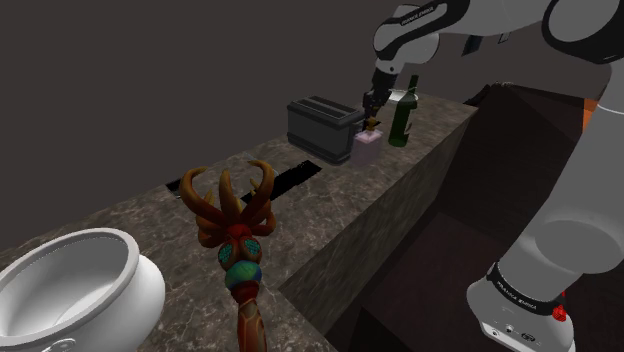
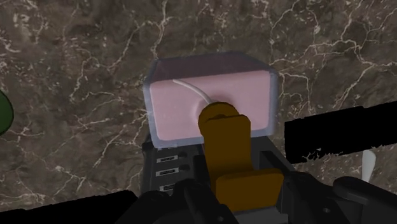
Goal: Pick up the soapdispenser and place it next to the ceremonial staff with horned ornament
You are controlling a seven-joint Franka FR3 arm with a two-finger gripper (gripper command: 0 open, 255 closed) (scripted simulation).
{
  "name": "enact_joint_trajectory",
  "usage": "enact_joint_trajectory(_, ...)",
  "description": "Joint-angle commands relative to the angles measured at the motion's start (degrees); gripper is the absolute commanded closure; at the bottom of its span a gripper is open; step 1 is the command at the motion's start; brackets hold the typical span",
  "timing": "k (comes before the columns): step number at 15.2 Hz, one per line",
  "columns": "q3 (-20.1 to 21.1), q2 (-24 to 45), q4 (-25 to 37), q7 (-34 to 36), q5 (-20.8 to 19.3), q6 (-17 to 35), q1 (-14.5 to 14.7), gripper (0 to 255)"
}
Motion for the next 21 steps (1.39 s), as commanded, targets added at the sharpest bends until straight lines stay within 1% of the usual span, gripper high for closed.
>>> enact_joint_trajectory(1, -0.1, -0.5, 1.0, 0.4, -0.3, -1.5, 0.0, 255)
enact_joint_trajectory(11, -0.3, -2.1, 6.8, 1.7, -1.5, -8.7, 0.0, 255)
enact_joint_trajectory(21, -0.4, -2.5, 14.1, 2.7, -2.1, -16.2, -0.1, 255)
